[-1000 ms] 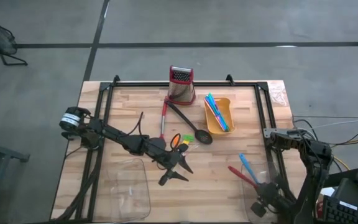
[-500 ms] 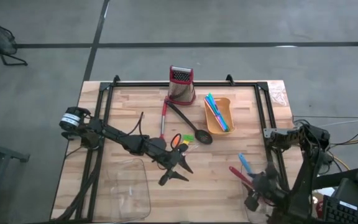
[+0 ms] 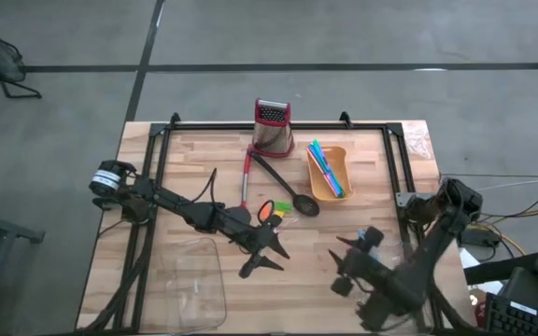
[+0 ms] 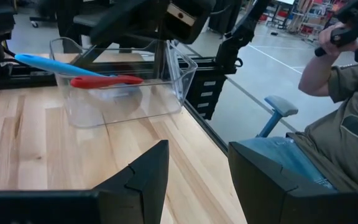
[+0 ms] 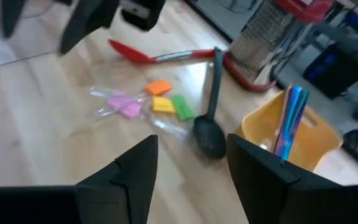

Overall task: Pick & Place Kitchen Items
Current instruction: Put the black draining spoon into the right transparent bin

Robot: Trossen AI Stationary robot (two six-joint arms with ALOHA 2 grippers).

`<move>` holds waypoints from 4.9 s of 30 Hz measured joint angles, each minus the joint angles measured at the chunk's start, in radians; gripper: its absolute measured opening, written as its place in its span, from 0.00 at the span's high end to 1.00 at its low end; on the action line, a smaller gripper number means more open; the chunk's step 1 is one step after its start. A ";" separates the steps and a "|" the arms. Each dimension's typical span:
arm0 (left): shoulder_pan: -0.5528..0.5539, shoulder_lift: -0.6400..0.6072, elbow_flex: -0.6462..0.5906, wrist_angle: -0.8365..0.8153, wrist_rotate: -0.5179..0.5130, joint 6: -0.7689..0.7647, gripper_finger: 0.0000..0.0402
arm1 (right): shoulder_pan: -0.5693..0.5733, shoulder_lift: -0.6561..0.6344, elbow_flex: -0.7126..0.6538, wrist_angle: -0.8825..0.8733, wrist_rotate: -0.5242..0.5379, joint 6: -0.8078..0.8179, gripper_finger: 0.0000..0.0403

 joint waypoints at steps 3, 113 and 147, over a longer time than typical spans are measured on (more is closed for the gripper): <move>0.000 0.000 0.000 0.000 0.000 -0.008 0.57 | -0.069 0.000 0.012 0.019 -0.003 -0.082 0.53; 0.033 -0.303 -0.306 0.114 -0.105 0.124 0.58 | -0.436 0.007 -0.108 0.511 -0.051 -0.728 0.98; 0.029 -0.286 -0.299 0.142 -0.121 0.060 0.58 | -0.474 0.007 -0.134 0.546 -0.050 -0.777 0.98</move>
